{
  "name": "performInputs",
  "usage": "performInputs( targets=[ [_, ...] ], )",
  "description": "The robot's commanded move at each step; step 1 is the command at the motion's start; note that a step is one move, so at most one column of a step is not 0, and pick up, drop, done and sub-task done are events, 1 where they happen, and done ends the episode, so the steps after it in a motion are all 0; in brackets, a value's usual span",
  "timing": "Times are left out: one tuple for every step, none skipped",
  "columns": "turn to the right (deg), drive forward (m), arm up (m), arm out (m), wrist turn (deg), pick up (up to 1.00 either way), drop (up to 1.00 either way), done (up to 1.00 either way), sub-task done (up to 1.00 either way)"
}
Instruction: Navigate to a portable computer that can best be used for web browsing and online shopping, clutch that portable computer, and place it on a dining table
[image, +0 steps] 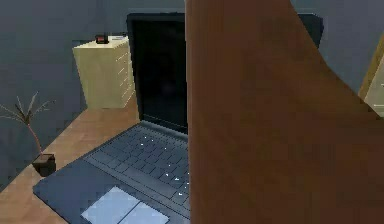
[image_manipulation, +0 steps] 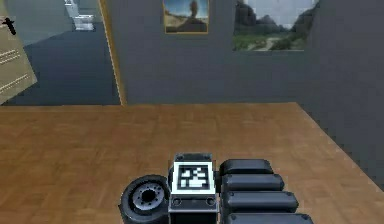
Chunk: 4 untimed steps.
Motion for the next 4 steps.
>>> performInputs(
  targets=[
    [3.0, 0.0, 0.0, 0.0, 0.0, 0.0, 0.0, 0.0, 0.0],
    [0.0, 1.0, 0.0, 0.0, 0.0, 0.0, 0.0, 0.0, 0.0],
    [0.0, 1.0, 0.0, 0.0, 0.0, 0.0, 0.0, 0.0, 0.0],
    [3.0, 0.0, 0.0, 0.0, 0.0, 0.0, 0.0, 0.0, 0.0]
  ],
)
